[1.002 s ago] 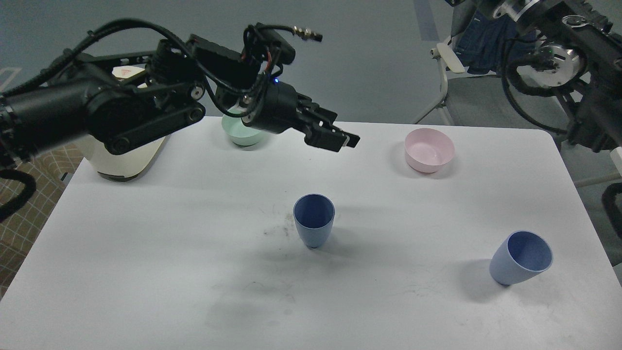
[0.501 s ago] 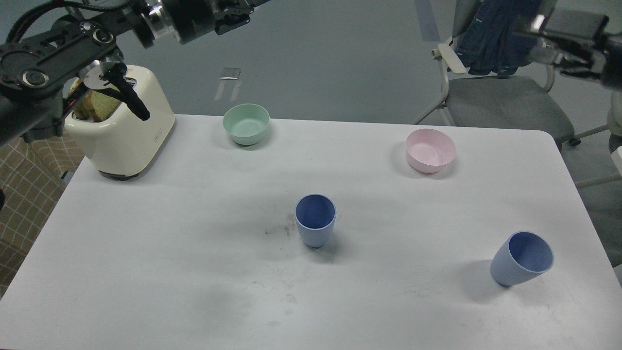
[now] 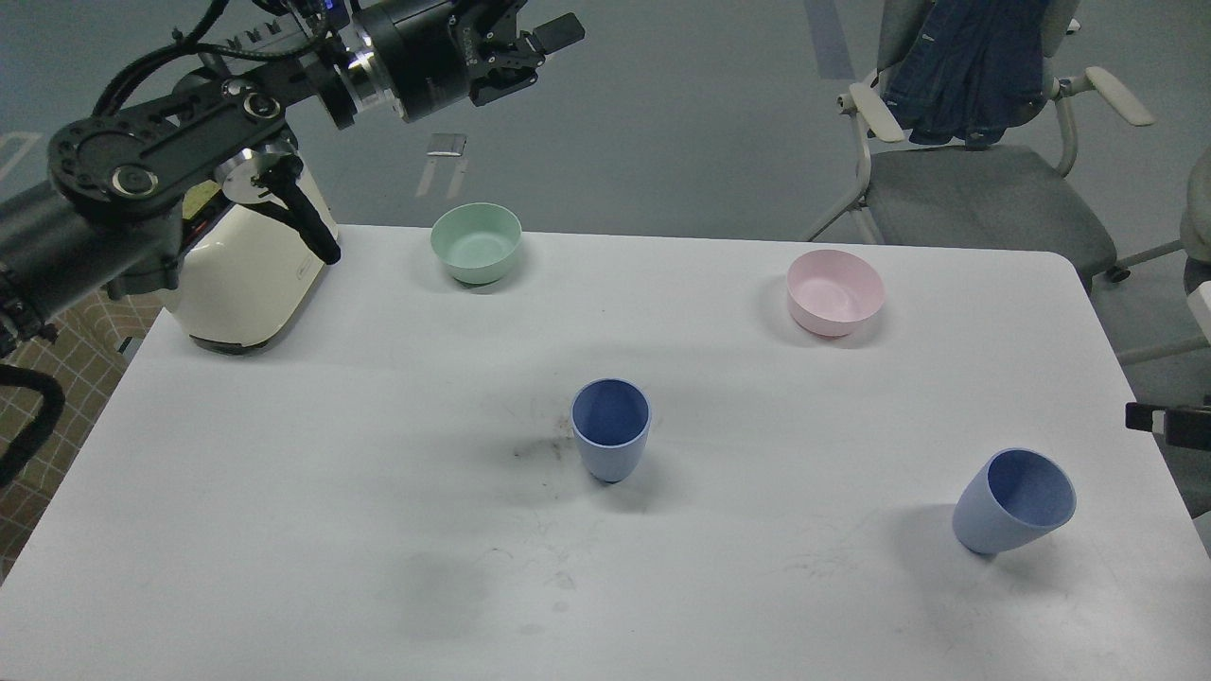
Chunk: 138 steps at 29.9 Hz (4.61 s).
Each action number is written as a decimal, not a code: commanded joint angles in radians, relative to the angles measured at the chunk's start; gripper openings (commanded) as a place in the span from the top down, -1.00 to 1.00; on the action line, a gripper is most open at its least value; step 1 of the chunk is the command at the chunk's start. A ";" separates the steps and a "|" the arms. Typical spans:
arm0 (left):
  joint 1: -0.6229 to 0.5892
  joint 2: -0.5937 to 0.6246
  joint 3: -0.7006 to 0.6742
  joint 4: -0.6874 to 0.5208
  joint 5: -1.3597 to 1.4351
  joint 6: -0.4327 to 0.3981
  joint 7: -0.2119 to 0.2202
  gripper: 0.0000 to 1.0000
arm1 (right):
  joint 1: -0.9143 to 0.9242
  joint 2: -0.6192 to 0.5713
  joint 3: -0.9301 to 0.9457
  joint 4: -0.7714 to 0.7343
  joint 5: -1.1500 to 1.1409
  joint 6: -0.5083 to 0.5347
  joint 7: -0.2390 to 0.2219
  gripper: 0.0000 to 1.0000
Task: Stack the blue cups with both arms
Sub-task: 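Grasp the second blue cup with the right gripper, then lift the blue cup with the right gripper over the center cup, then lower the cup into the center cup and open the right gripper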
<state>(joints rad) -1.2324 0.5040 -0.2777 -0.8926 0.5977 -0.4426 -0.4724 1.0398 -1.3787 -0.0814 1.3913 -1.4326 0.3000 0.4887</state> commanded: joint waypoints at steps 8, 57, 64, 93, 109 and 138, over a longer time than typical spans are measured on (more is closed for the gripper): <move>0.004 -0.007 0.002 -0.003 0.001 -0.001 0.000 -0.95 | -0.102 0.050 -0.018 -0.002 0.008 -0.097 0.000 -0.99; 0.011 -0.002 0.003 -0.011 0.004 -0.004 0.000 -0.95 | 0.293 0.272 0.000 0.008 -0.167 0.083 0.000 1.00; 0.013 0.007 0.005 -0.011 0.005 -0.004 0.000 -0.95 | 0.529 0.556 -0.133 -0.078 -0.146 0.159 0.000 1.00; 0.013 0.011 0.000 -0.011 0.004 -0.005 -0.002 -0.95 | 0.816 1.175 -0.485 -0.229 0.156 0.156 0.000 1.00; 0.008 0.002 -0.002 -0.009 0.005 -0.002 -0.002 -0.95 | 0.776 1.221 -0.503 -0.296 0.161 0.123 0.000 1.00; 0.008 0.011 -0.002 -0.008 0.005 -0.004 -0.002 -0.95 | 0.772 1.250 -0.524 -0.298 0.239 0.134 0.000 0.24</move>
<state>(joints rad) -1.2241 0.5154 -0.2792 -0.9005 0.6029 -0.4464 -0.4755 1.8116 -0.1269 -0.6058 1.0952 -1.2052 0.4338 0.4886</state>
